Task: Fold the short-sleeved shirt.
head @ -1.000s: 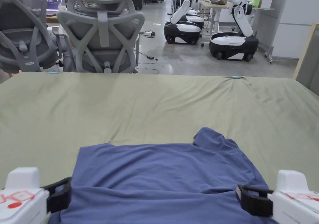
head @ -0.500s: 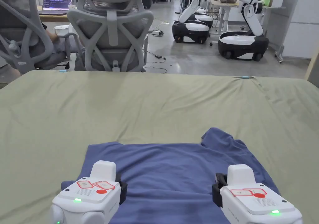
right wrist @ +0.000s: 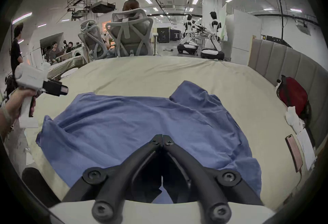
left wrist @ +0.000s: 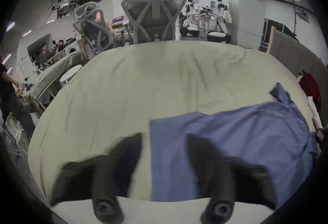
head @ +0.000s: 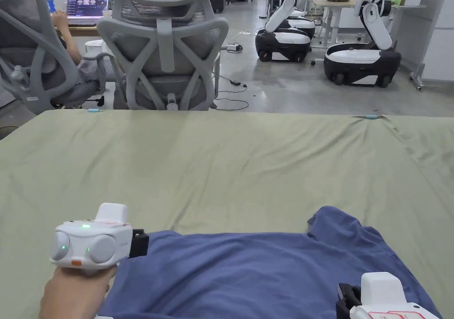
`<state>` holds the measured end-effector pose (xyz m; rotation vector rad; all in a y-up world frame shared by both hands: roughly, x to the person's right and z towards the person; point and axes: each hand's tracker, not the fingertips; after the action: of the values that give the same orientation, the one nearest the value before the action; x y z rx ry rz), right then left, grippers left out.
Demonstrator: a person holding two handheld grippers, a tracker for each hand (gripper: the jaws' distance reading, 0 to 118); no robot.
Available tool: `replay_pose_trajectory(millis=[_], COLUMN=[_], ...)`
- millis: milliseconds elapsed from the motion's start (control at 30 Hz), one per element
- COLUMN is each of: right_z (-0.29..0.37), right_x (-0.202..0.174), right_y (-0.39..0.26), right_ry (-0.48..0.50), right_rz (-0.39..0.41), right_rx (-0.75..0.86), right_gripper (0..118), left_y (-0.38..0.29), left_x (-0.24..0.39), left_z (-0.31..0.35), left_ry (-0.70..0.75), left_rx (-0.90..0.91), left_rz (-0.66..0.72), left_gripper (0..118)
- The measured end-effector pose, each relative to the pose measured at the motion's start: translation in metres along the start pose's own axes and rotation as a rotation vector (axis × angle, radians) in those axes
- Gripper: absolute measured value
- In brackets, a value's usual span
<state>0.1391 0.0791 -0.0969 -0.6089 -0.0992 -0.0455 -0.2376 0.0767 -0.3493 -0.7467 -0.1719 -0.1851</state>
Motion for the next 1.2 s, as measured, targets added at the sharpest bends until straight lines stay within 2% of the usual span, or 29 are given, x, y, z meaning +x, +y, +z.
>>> replay_pose_trajectory(millis=[67, 200, 333, 367, 400, 433, 467, 500, 533, 567, 633, 667, 767, 800, 833, 900, 933, 1033, 1067, 1133, 1200], right_z=[-0.009, -0.024, -0.039, -0.046, -0.055, -0.068, -0.082, -0.096, -0.111, -0.126, -0.158, -0.172, -0.202, -0.211, -0.218, -0.216, -0.206, -0.187, -0.177, -0.146, -0.105], right_x=[0.006, 0.023, 0.056, 0.069, 0.079, 0.092, 0.104, 0.113, 0.121, 0.129, 0.14, 0.144, 0.154, 0.156, 0.157, 0.153, 0.147, 0.133, 0.135, 0.132, 0.137], right_y=[0.004, 0.01, 0.02, 0.026, 0.032, 0.04, 0.048, 0.055, 0.062, 0.069, 0.079, 0.081, 0.085, 0.084, 0.081, 0.074, 0.074, 0.07, 0.069, 0.071, 0.075], right_ry=[-0.009, -0.018, -0.071, -0.107, -0.136, -0.162, -0.17, -0.172, -0.174, -0.181, -0.203, -0.198, -0.202, -0.195, -0.174, -0.102, -0.124, -0.06, -0.029, -0.073, -0.053], right_rz=[-0.003, -0.026, -0.034, -0.031, -0.027, -0.023, -0.024, -0.026, -0.028, -0.025, -0.028, -0.032, -0.029, -0.034, -0.036, -0.055, -0.029, 0.033, 0.019, 0.037, 0.021], right_rx=[-0.005, -0.036, -0.064, -0.069, -0.076, -0.094, -0.121, -0.13, -0.137, -0.15, -0.219, -0.229, -0.243, -0.279, -0.328, -0.343, -0.293, -0.293, -0.297, -0.219, -0.152], right_gripper=[0, 0, 0, 0, 0, 0, 0, 2, 18, 45, 116, 118, 101, 90, 60, 29, 3, 3, 3, 3, 3], left_y=[0.01, 0.012, 0.006, 0.009, 0.011, 0.01, 0.008, 0.008, 0.013, 0.015, 0.018, 0.023, 0.024, 0.025, 0.025, 0.024, 0.026, 0.025, 0.024, 0.022, 0.019], left_x=[-0.005, 0.001, 0.012, 0.014, 0.016, 0.022, 0.026, 0.029, 0.027, 0.027, 0.027, 0.022, 0.02, 0.018, 0.019, 0.02, 0.017, 0.015, 0.014, 0.012, 0.008], left_z=[-0.031, -0.076, -0.085, -0.075, -0.068, -0.058, -0.05, -0.041, -0.035, -0.024, -0.002, -0.002, 0.009, 0.006, 0.007, 0.009, 0.004, 0.011, 0.014, 0.032, 0.061], left_ry=[0.013, 0.036, 0.017, -0.005, -0.046, -0.036, -0.02, 0.001, -0.023, -0.056, -0.059, -0.053, -0.082, -0.083, -0.081, -0.076, -0.073, -0.073, -0.073, -0.061, -0.07], left_rx=[-0.036, -0.145, -0.162, -0.161, -0.158, -0.144, -0.126, -0.101, -0.087, -0.059, -0.001, 0.014, 0.031, 0.031, 0.033, 0.028, 0.027, 0.03, 0.034, 0.05, 0.087], left_rz=[-0.006, -0.019, -0.024, -0.056, -0.082, -0.105, -0.143, -0.156, -0.138, -0.103, -0.073, -0.075, -0.054, -0.055, -0.058, -0.057, -0.053, -0.043, -0.04, -0.035, -0.021], left_gripper=[93, 80, 75, 63, 43, 7, 1, 1, 1, 1, 1, 1, 1, 1, 1, 1, 1, 1, 1, 1, 1])
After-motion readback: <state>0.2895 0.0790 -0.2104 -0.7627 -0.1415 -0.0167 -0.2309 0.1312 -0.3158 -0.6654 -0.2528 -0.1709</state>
